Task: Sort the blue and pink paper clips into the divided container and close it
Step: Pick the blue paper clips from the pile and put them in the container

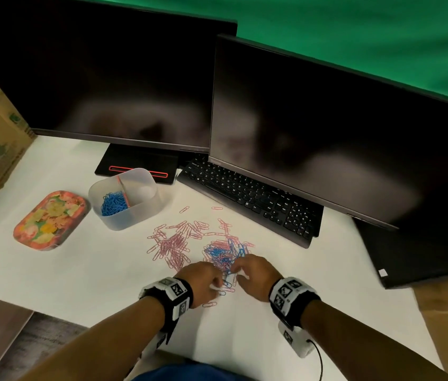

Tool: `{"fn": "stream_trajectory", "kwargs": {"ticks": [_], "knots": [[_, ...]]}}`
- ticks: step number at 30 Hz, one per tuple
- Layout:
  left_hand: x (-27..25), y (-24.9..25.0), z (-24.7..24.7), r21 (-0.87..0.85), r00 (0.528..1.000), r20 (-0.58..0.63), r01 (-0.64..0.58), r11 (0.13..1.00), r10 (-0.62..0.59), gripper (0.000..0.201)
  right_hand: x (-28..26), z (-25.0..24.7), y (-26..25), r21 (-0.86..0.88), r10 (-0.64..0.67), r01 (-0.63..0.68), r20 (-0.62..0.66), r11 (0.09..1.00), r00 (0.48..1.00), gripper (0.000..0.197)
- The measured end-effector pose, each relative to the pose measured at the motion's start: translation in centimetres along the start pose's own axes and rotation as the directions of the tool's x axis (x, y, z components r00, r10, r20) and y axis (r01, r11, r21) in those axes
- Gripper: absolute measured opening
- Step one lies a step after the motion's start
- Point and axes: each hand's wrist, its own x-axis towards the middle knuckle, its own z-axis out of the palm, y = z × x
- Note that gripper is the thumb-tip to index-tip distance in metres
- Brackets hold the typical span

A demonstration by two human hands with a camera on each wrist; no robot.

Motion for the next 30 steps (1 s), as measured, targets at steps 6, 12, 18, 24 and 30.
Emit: {"fn": "stream_trajectory", "kwargs": {"ticks": [6,12,18,24,30], "knots": [[0.3,-0.9,0.0,0.054,0.999,-0.038,0.002,0.999,0.000,0.010,1.1,0.3,-1.0,-0.308,-0.086,0.097,0.049,0.946,0.995,0.029],[0.1,-1.7,-0.5,-0.019,0.996,-0.082,0.038,0.999,-0.040,0.007,2.3,0.6,-1.4,-0.326,-0.078,0.084,0.030,0.942,0.996,0.018],[0.1,-2.2,-1.3,-0.490,0.974,-0.110,0.120,0.863,-0.198,0.024,2.2,-0.4,-0.3,0.117,0.044,-0.038,-0.052,0.992,0.998,0.013],[0.7,-2.5,-2.5,-0.856,0.962,0.082,0.203,0.476,-0.262,0.028,2.0,-2.1,-0.3,0.598,0.183,-0.200,0.090,0.776,0.979,0.026],[0.9,-1.5,-3.6,-0.970,0.947,0.228,0.240,0.028,-0.228,0.020,1.7,-2.5,-0.6,0.922,0.264,-0.333,0.277,0.196,0.924,0.023]]}}
